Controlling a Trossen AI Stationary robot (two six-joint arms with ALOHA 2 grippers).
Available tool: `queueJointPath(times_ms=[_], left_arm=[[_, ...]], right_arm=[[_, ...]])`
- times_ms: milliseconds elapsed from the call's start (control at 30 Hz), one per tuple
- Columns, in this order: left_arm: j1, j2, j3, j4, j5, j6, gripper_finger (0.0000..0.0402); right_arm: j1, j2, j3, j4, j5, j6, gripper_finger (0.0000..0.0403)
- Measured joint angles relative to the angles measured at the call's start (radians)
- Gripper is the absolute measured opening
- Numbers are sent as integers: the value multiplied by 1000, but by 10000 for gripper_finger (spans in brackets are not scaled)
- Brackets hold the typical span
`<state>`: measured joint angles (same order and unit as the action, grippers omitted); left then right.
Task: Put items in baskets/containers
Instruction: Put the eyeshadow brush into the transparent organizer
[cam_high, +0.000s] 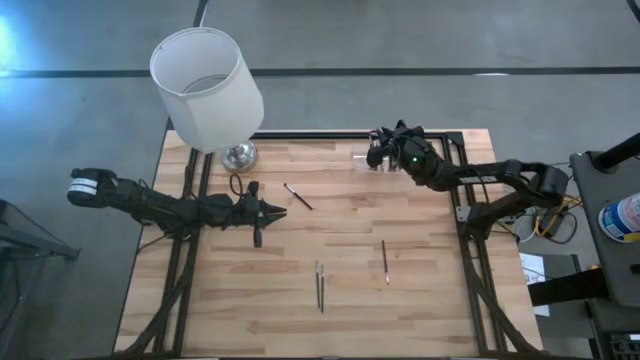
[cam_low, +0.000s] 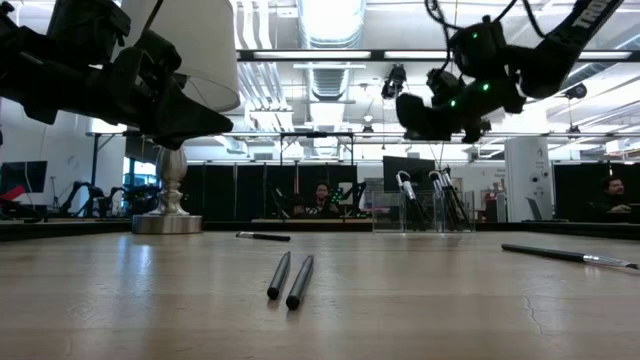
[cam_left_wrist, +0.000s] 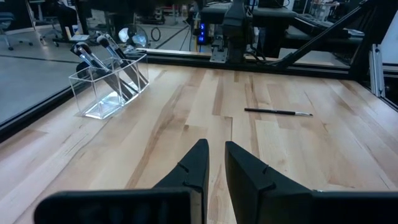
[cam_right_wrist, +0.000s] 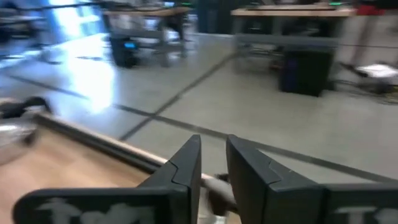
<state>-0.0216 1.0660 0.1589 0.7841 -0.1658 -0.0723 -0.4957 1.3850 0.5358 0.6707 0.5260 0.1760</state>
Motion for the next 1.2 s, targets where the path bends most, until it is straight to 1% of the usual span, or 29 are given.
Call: queueJointPath(times_ms=[67, 133, 233, 400, 500, 600, 733, 800, 867, 1000, 1100, 1200], left_arm=[[0, 0, 0, 0, -14, 0, 36], [0, 0, 0, -7, -39, 0, 20], [0, 0, 0, -30, -61, 0, 4], [-1, 0, 0, -63, -71, -1, 1], [-1, 0, 0, -71, -80, -7, 0], [-1, 0, 0, -89, -97, -12, 0], [-1, 0, 0, -156, -147, -35, 0], [-1, 0, 0, -192, -162, -61, 0], [0, 0, 0, -211, -167, -70, 0], [-2, 0, 0, -206, -168, -71, 0], [-8, 5, 0, -202, -167, -55, 0], [-10, 11, 0, -201, -165, -48, 0]], right_arm=[[0, -33, 0, -11, -86, -1, 54], [12, -65, 0, -25, -142, -1, 38], [62, -112, -1, -67, -149, -26, 14], [220, -149, -9, -122, -127, -56, 9], [339, -125, -13, -122, -126, -49, 9], [444, -60, -9, -124, -127, -32, 8], [530, 34, 0, -123, -126, 12, 8], [565, 53, 0, -168, -125, 54, 8], [601, 47, 15, -286, -126, 116, 8], [704, -1, 106, -696, -123, 250, 8], [814, -10, 183, -973, -109, 280, 12], [920, -1, 233, -1155, -105, 308, 26]])
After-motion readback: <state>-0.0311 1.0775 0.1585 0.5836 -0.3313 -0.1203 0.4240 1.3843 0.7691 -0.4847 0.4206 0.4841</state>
